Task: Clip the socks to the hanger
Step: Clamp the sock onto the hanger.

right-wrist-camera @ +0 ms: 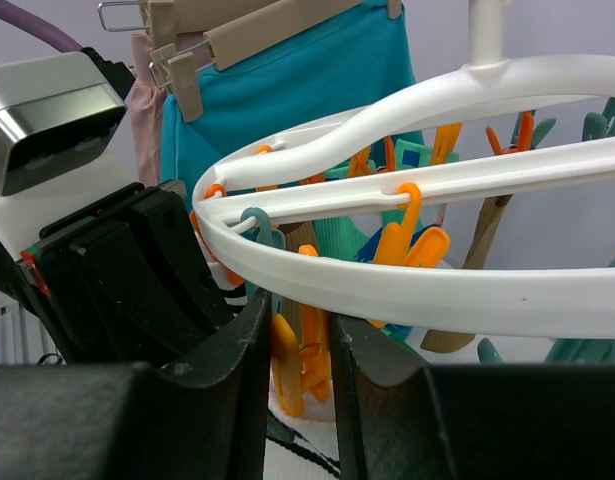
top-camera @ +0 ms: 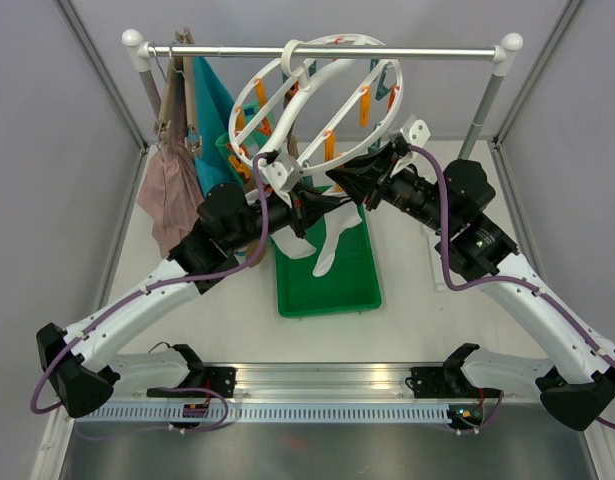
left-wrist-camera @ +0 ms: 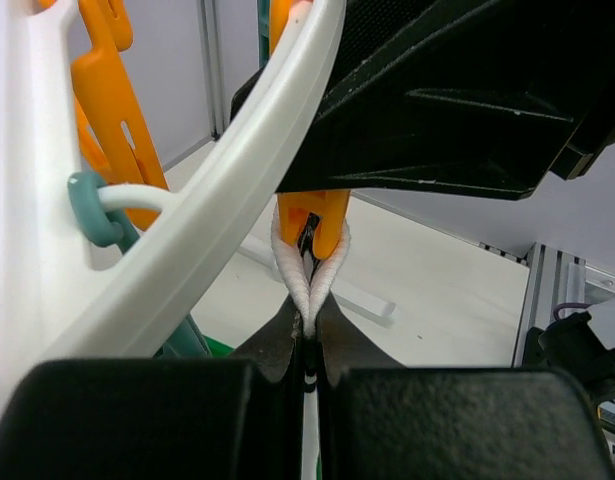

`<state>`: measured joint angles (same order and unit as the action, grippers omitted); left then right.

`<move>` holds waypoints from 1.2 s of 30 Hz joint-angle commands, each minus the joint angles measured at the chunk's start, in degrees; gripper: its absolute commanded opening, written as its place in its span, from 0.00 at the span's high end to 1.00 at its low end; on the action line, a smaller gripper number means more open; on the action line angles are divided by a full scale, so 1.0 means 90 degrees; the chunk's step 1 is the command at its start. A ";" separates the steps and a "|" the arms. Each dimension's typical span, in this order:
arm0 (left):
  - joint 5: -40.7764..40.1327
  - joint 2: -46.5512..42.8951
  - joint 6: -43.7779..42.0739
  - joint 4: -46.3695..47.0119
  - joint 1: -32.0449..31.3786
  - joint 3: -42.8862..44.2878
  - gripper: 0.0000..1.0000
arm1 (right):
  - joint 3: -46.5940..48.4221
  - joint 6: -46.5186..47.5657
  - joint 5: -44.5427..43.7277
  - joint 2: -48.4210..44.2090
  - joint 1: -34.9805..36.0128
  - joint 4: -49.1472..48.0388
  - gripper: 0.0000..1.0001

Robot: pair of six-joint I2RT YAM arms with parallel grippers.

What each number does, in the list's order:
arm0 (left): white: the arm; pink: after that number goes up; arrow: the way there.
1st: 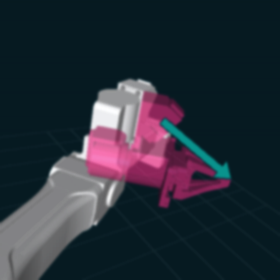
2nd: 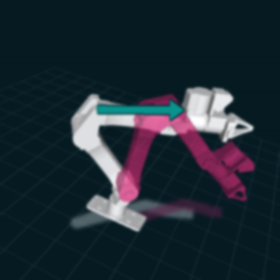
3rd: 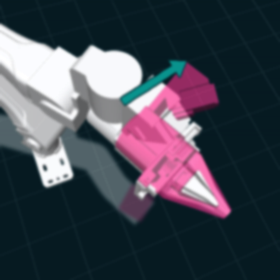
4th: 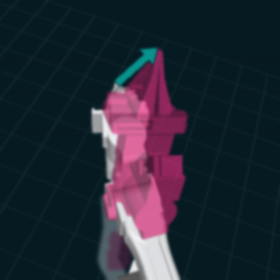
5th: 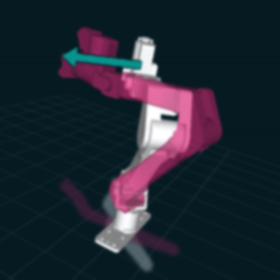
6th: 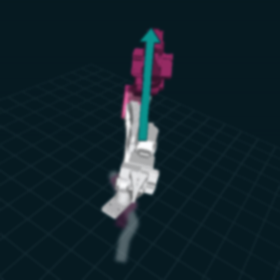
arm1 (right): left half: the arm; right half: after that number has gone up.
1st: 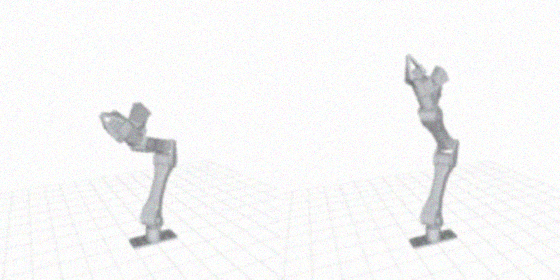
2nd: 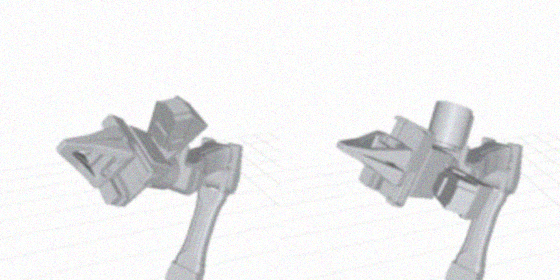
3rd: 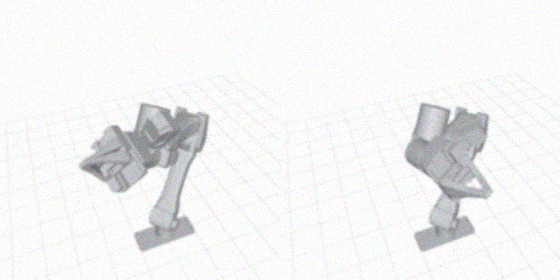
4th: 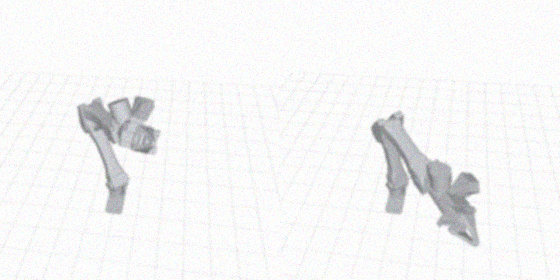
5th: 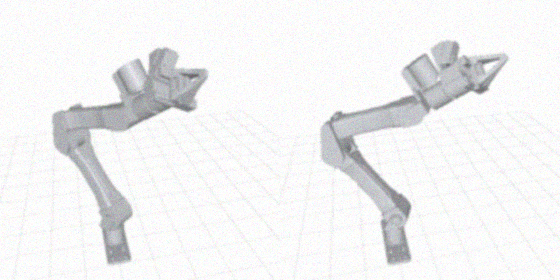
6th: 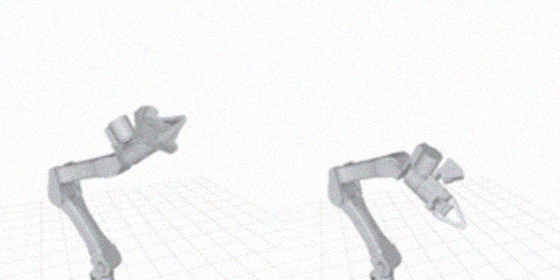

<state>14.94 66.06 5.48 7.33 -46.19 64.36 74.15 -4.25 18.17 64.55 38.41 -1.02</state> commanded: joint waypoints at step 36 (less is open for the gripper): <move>0.0059 0.0003 -0.0335 -0.0033 0.0025 0.0095 0.98 | 0.0218 0.0238 0.0061 -0.0112 0.0058 0.0406 1.00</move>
<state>13.80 65.76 4.10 6.63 -46.19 65.04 74.19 -1.89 16.84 63.53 38.41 1.10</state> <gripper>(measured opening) 0.041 0.311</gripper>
